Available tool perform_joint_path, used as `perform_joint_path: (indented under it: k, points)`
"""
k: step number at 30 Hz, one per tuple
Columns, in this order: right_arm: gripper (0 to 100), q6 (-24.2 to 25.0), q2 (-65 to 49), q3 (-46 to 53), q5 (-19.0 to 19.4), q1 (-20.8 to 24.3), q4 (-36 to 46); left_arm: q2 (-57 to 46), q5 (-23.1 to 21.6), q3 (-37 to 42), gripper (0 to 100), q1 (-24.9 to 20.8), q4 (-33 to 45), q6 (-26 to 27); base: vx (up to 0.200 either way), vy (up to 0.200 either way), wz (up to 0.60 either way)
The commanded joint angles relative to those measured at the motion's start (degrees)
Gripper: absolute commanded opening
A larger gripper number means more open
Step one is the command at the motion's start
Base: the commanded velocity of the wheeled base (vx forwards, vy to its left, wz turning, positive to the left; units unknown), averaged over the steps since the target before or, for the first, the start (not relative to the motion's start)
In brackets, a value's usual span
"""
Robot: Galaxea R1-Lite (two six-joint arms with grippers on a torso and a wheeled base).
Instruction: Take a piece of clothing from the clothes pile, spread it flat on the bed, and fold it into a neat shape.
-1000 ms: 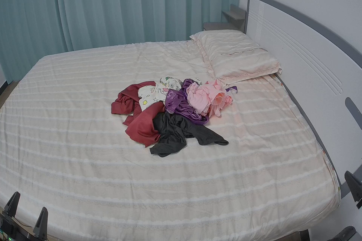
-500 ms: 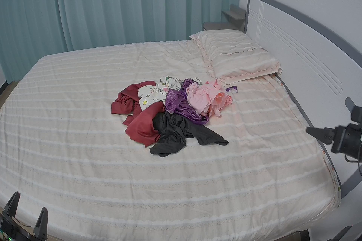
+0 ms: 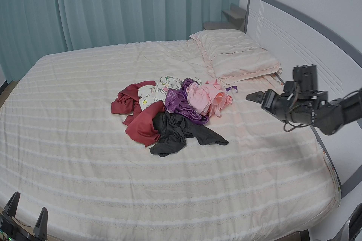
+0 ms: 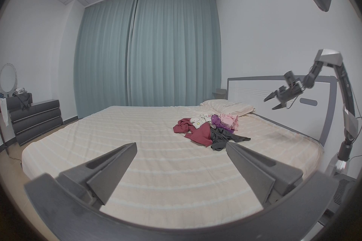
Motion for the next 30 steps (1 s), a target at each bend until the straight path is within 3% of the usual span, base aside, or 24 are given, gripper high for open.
perform_joint_path:
  k: [1, 14, 17, 23, 30]
  points:
    - [100, 6.73, 25.09, -16.39, -6.42, 4.37, -2.03, -0.93, 0.01, 1.01, 100, 0.00, -0.01, -0.02, 0.000, 0.000, 0.00]
    - [100, 2.08, 38.01, -29.66, -8.44, 5.87, 2.02, -0.93, 0.01, 1.01, 100, 0.00, -0.01, -0.02, 0.000, 0.000, 0.00]
    - [100, -2.49, 41.52, -31.86, -8.62, 7.18, 1.84, -0.93, 0.01, 1.01, 100, 0.00, -0.01, -0.02, 0.000, 0.000, 0.00]
    - [100, -4.08, 44.69, -35.28, -10.73, 10.00, 1.75, -0.93, 0.01, 1.01, 100, 0.00, -0.01, -0.02, 0.000, 0.000, 0.00]
    - [100, -11.37, 46.62, -36.95, -12.13, 8.41, 0.52, -0.93, 0.01, 1.01, 100, 0.00, -0.01, -0.02, 0.000, 0.000, 0.00]
